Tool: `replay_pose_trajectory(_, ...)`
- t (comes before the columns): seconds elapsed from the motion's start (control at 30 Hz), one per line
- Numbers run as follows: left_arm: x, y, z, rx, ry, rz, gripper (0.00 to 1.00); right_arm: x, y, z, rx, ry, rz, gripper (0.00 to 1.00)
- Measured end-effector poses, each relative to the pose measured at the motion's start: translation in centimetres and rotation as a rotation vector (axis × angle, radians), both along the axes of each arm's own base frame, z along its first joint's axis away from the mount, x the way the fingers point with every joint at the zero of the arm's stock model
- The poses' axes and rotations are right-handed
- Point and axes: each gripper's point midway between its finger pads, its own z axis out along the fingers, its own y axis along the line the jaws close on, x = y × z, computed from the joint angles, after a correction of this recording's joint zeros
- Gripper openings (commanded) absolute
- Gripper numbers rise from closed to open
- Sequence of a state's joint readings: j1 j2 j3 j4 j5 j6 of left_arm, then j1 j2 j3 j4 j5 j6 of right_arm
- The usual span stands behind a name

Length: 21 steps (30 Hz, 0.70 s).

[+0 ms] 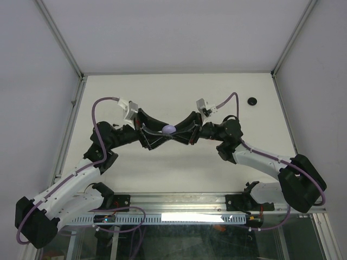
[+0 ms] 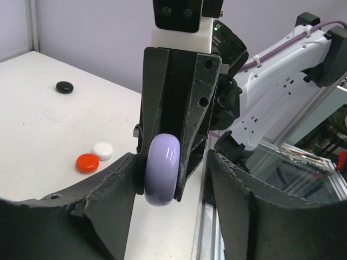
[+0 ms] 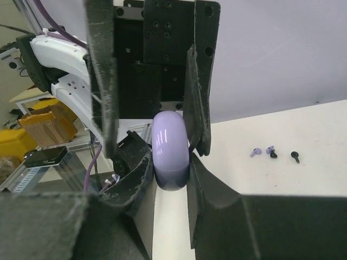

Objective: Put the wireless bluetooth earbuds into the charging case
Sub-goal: Pick up the charging case at the center of the board.

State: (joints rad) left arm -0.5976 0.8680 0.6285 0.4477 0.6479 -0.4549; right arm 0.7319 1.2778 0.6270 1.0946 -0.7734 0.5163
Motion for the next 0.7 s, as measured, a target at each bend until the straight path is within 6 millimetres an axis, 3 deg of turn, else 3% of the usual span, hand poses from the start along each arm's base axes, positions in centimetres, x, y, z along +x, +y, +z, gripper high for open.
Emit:
replay_pose_trajectory(0.2,-0.3,0.0,-1.1,0.070,0.015,0.004,0.73,0.3,0.2,-1.5,-0.055,-0.024,-0.008,0.00)
replay_pose_trajectory(0.37,0.3,0.2,-2.2,0.131,0.031,0.036,0.72,0.3,0.2,-2.7,-0.109,-0.042,-0.011,0.00)
replay_pose_trajectory(0.7,2.3,0.7,-2.7,0.187,0.040,0.133,0.67,-0.4,-0.3,-3.2,-0.149,-0.094,0.012,0.00)
